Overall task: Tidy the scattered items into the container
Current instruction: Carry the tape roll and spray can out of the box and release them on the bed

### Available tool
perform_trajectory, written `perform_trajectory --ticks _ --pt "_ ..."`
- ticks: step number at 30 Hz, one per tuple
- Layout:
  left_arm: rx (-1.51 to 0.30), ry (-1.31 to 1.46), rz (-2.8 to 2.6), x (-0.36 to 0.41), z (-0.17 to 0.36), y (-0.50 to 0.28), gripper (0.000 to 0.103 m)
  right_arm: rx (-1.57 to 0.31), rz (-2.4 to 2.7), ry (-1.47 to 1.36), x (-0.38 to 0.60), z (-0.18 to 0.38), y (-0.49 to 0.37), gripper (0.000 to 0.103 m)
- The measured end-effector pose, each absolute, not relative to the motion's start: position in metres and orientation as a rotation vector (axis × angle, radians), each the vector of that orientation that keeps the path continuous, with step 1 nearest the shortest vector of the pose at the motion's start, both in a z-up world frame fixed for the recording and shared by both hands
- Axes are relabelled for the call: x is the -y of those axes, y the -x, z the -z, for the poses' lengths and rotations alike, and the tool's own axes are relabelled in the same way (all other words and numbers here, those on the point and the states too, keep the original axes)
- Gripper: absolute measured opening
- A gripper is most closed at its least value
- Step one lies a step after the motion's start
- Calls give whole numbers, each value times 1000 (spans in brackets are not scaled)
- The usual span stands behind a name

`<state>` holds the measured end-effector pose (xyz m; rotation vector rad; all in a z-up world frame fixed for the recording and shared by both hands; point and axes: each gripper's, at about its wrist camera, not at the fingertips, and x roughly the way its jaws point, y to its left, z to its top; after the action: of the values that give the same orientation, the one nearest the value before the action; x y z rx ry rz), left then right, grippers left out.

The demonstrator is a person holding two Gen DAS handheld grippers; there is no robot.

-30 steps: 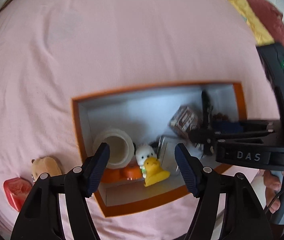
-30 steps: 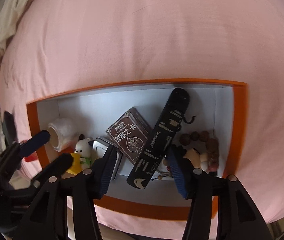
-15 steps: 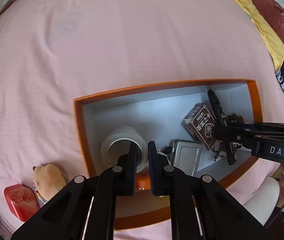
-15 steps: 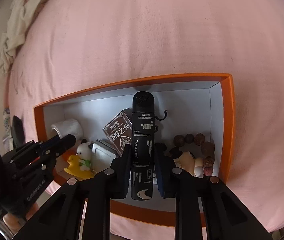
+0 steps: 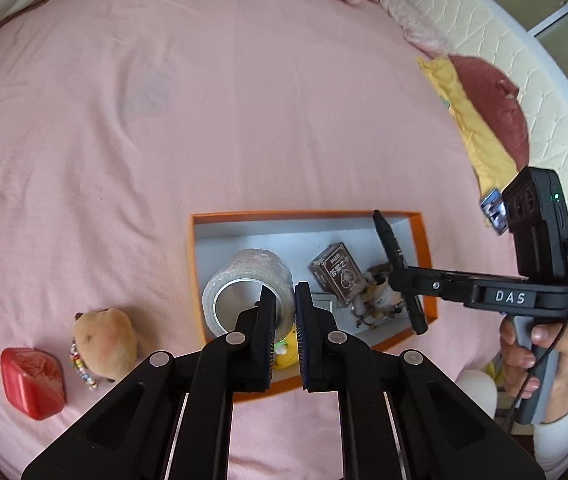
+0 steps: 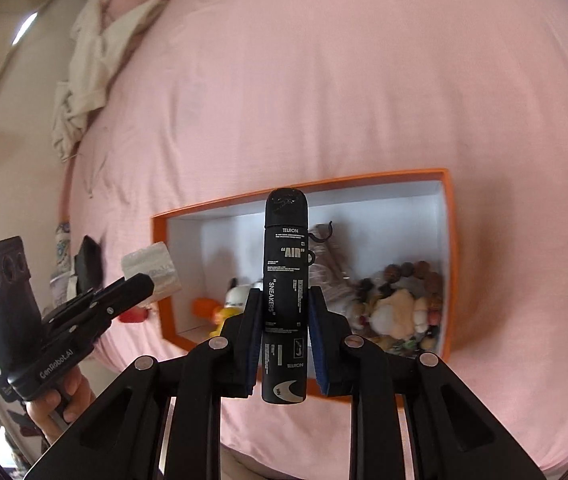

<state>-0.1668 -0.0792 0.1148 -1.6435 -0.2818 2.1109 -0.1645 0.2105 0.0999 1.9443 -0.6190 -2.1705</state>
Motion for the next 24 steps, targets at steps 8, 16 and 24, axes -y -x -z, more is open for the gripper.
perform_trajectory --ticks 8,16,24 --pt "379 1605 -2275 165 -138 151 10 509 2082 -1718 -108 -117 176 21" --pt "513 1652 -2445 268 -120 138 10 305 2061 -1689 7 -79 194 21" --pt "498 1762 -2501 330 -82 147 10 141 2047 -1778 56 -37 214 21"
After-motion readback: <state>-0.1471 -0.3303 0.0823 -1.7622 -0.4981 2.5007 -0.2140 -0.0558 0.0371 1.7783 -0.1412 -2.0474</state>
